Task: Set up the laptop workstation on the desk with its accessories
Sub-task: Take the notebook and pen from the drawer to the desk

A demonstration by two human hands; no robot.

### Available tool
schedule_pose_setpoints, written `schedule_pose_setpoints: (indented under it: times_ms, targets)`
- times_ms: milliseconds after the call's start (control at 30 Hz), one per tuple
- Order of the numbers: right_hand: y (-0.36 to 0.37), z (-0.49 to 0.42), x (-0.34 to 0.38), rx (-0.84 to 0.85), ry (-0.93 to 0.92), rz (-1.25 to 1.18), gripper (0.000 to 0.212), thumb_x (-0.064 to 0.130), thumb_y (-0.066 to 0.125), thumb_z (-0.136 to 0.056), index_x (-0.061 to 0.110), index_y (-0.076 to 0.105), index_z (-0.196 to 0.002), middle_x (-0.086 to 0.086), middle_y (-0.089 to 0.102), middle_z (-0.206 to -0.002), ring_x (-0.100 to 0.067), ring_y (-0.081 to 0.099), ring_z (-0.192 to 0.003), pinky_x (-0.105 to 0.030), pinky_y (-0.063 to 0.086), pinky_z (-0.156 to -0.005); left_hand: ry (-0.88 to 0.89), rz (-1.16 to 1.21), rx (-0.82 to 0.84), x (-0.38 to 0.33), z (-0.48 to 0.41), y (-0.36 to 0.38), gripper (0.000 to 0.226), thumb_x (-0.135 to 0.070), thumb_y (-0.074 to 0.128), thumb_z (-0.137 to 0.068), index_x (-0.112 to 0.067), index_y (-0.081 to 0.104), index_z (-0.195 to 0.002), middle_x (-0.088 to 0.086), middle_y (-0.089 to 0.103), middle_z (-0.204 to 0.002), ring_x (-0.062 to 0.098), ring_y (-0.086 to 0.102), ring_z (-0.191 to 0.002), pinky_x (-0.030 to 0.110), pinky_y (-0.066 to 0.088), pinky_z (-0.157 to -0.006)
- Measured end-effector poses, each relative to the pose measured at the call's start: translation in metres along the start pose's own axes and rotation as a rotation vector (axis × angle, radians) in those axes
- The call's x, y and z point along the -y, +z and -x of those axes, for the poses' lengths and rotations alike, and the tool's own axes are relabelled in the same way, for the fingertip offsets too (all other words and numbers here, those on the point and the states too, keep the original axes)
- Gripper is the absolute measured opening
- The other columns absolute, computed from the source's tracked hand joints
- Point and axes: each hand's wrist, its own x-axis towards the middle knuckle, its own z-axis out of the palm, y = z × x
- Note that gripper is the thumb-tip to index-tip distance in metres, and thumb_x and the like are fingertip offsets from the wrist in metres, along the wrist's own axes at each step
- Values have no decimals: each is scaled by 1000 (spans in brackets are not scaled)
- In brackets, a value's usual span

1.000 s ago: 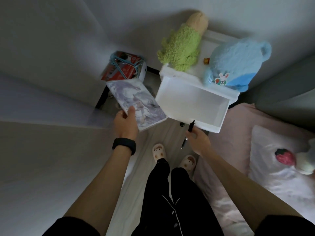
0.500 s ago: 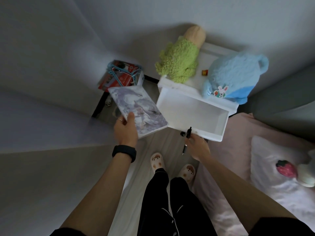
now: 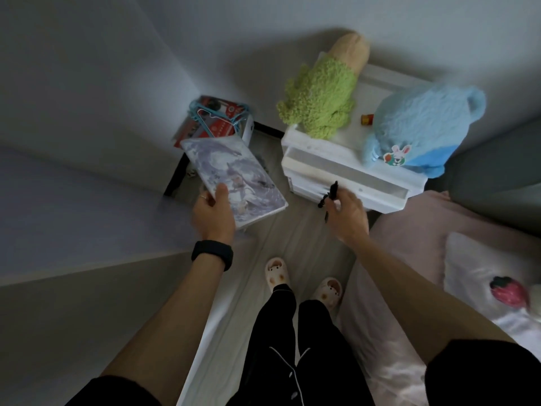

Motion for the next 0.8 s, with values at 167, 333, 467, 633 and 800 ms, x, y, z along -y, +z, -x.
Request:
schedule_pose_setpoints:
  times_ms: [167, 333, 467, 633, 800]
  targets:
    - [-10, -28, -11, -52, -61, 182, 36, 40, 49, -103, 20, 64, -129, 4, 50, -147, -26, 42, -135, -45, 35, -106, -3, -28, 34, 12, -1, 14, 27, -36, 61, -96, -12, 59, -84, -6, 61, -77, 9, 57, -71, 28, 43, -64]
    - [-3, -38, -21, -90, -132, 269, 35, 36, 54, -102, 15, 66, -127, -1, 52, -146, -30, 45, -134, -46, 38, -104, -2, -143, 102, 23, 1, 29, 39, -36, 57, -98, -13, 46, -69, 0, 50, -66, 12, 46, -61, 32, 31, -58]
    - [2, -34, -27, -27, -97, 287, 39, 41, 51, -103, 18, 63, -132, 0, 43, -156, -29, 38, -142, -48, 35, -111, -15, -181, 136, 27, 4, 35, 41, -35, 57, -98, -18, 40, -64, -1, 48, -64, 11, 45, -59, 31, 30, -54]
    - [-10, -12, -19, 33, -30, 208, 39, 44, 49, -103, 19, 67, -126, 0, 44, -156, -27, 36, -144, -48, 35, -114, -29, -207, 191, 26, 13, 29, 32, -37, 56, -98, -17, 54, -72, -1, 59, -71, 14, 54, -65, 32, 38, -63]
    - [-35, 30, 2, 24, -121, 139, 29, 32, 56, -101, 8, 69, -110, -12, 66, -118, -35, 58, -113, -44, 47, -94, -23, -183, 238, 14, 46, 17, 32, -38, 56, -98, -20, 52, -72, -5, 57, -70, 14, 54, -65, 28, 37, -56]
